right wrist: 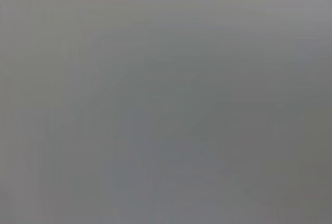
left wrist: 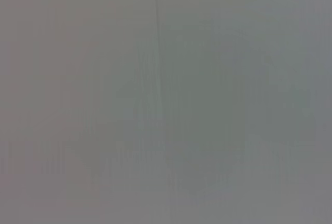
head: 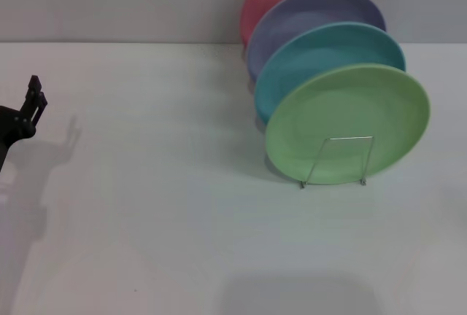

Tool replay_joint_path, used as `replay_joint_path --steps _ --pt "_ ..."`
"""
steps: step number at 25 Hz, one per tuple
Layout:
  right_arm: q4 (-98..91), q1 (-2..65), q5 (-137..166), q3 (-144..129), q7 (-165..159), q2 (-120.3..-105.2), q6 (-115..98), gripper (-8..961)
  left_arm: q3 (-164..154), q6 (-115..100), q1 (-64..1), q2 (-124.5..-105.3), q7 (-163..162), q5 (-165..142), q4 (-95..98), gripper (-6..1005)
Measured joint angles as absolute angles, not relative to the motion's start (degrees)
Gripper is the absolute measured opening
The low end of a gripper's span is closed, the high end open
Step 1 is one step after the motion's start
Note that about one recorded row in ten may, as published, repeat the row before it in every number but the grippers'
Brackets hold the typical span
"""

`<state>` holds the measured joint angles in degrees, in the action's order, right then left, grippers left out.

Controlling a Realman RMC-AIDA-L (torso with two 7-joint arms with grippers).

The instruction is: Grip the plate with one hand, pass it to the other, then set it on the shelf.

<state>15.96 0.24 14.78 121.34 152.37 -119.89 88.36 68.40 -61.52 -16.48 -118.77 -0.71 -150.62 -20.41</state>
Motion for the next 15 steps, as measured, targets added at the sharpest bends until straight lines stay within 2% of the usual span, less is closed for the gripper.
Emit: replay_joint_path --steps 5,15 --pt "15.52 0.08 14.38 121.08 155.15 -119.88 88.36 758 68.33 -61.23 -18.07 -118.77 -0.79 -150.43 -17.42 780" --pt "15.23 1.23 14.57 121.11 155.47 -119.88 87.02 758 67.88 -61.66 -17.02 -118.77 -1.43 -150.44 -17.51 780"
